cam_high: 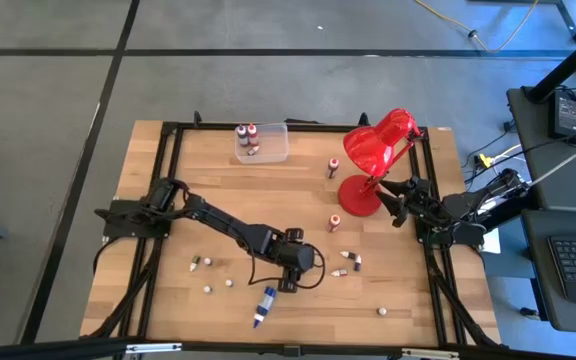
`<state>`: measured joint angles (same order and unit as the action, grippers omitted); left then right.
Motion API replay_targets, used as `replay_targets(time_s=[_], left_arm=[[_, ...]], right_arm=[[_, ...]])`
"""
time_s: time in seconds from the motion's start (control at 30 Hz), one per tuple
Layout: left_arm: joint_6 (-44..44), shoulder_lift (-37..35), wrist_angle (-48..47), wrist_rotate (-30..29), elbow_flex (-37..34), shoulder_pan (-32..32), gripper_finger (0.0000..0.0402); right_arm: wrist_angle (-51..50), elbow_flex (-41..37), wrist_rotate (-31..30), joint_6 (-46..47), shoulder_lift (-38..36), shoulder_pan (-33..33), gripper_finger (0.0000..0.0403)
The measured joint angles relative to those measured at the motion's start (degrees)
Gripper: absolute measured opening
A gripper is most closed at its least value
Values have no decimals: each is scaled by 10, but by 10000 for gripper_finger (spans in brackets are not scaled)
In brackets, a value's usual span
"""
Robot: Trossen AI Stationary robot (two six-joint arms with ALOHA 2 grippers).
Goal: Pick & Place food coloring
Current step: Put the small blue food coloring bottle into the transparent bin
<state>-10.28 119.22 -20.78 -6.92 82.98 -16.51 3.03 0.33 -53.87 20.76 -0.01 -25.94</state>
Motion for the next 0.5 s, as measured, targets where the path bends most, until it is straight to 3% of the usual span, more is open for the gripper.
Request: replay_targets(time_s=[0.5], left_arm=[[5,4,-4,16,0,1,136]], right_arm=[[0,0,0,-2,0,0,237]])
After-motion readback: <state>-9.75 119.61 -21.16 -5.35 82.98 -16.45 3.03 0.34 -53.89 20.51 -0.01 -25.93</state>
